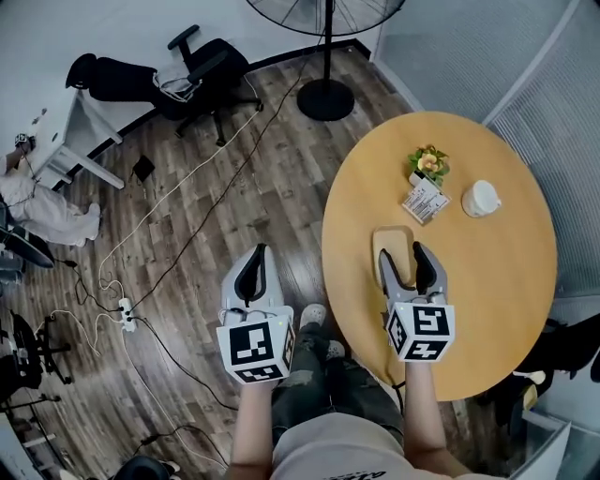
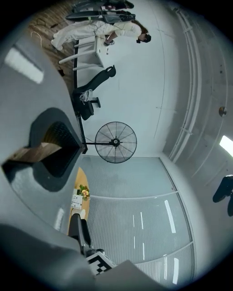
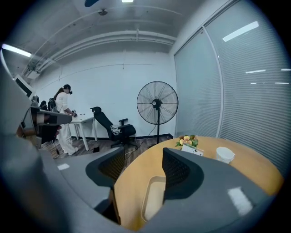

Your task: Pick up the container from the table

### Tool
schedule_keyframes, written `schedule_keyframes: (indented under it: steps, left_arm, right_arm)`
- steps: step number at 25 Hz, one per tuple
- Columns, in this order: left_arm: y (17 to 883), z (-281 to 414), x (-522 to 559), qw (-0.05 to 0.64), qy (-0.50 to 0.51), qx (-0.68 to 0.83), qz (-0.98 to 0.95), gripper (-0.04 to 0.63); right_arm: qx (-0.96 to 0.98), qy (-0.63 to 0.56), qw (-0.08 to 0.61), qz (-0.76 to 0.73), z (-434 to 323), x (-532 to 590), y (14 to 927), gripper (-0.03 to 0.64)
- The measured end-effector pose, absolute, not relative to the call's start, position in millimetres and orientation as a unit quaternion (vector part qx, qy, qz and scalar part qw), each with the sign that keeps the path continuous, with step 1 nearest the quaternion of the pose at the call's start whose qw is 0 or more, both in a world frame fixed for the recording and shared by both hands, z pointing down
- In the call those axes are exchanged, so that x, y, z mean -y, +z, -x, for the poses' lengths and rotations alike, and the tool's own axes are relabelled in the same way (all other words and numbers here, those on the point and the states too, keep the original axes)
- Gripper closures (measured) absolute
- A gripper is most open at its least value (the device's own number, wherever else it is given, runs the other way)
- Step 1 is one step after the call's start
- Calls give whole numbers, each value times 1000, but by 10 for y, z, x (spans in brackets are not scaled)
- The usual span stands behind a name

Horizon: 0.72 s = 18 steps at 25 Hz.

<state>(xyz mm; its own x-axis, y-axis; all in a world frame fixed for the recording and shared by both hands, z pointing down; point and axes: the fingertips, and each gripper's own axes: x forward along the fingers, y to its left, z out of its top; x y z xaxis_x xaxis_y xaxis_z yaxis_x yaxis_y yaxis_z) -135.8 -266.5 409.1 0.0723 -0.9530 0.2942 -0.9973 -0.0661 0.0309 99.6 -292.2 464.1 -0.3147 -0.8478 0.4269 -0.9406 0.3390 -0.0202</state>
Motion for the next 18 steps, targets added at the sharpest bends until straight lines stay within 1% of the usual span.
schedule_keyframes:
  steps: [9, 18]
  left_arm:
    - [4544, 1234, 2992, 147, 131, 633, -748, 595]
    - [5017, 1130, 3027, 190, 163, 605, -756, 595]
  right_arm:
    - [775, 183, 222, -562, -1013, 2963, 5220, 344]
    - [751, 223, 269, -560, -1059, 2825, 5706, 354]
